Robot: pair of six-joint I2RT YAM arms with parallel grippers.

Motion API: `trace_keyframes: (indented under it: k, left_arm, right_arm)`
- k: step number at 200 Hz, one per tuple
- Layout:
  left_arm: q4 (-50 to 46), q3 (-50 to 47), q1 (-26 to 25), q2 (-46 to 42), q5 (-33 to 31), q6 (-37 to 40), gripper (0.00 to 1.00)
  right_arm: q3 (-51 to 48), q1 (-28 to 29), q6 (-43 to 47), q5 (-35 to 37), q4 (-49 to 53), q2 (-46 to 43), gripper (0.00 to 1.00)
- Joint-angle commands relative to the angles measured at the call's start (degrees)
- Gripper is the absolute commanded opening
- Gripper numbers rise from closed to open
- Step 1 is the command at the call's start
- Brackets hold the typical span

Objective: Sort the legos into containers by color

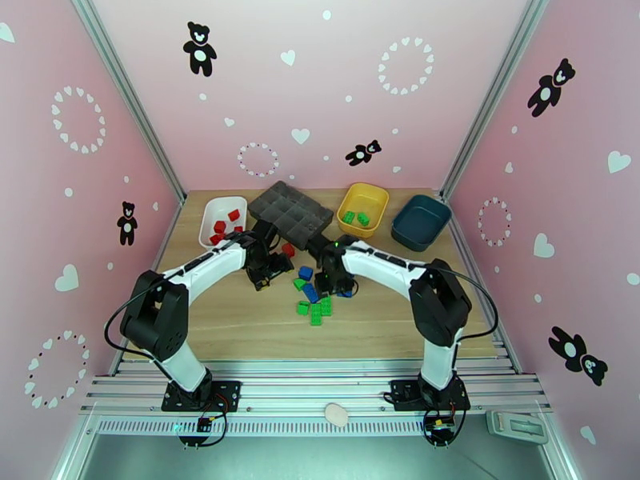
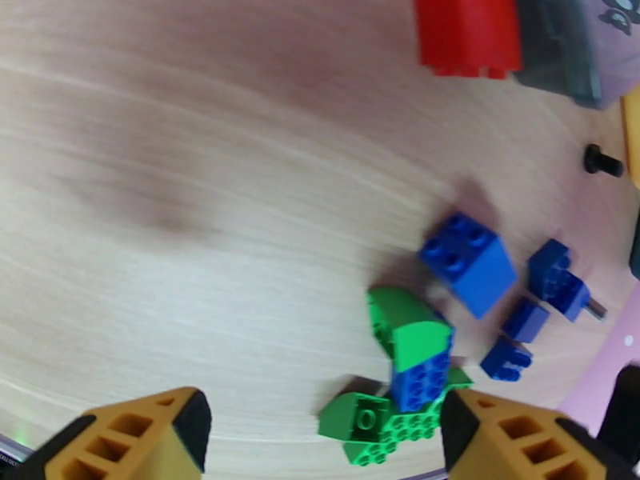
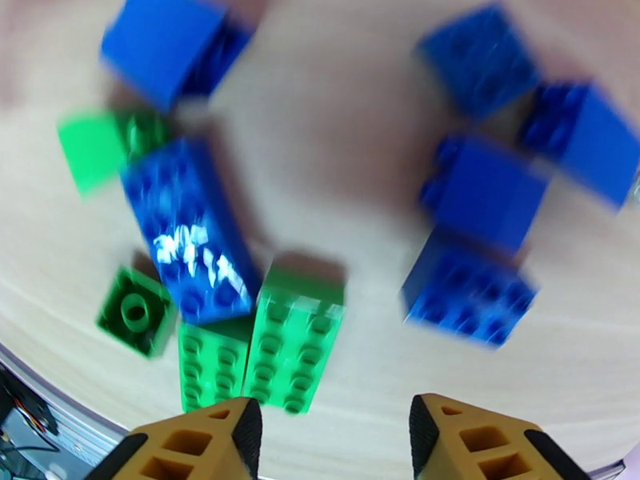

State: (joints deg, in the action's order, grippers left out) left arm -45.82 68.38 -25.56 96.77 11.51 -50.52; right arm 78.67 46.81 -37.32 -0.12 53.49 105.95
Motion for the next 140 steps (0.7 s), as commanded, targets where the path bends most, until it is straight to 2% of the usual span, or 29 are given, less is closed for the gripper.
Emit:
trace_keyframes:
  k: [1,56,93,140]
  left_arm:
    - [0.9,-1.3,0.6,-2.3,-1.0,-0.7,0.81]
    - [1.0,-1.8,1.0,-2.9,-0.5,-0.2,0.81]
    - [1.1,-2.9,1.6,-4.0,-0.1,0.3,0.81]
    - [0.5,-5.2,3.2,-7.0,0.2,1.1,0.81]
  right_arm:
    - [-3.6,1.7,-2.4,0.8,-0.8,-4.5,0.55]
    - [-10.9,5.7,-4.2,3.4,-0.9,-7.3,0.58]
    - [-10.3,8.7,-4.8,4.3,-1.8,-3.4,0.61]
    - [-8.5,8.9,-6.5,3.4,-3.9,1.8,0.62]
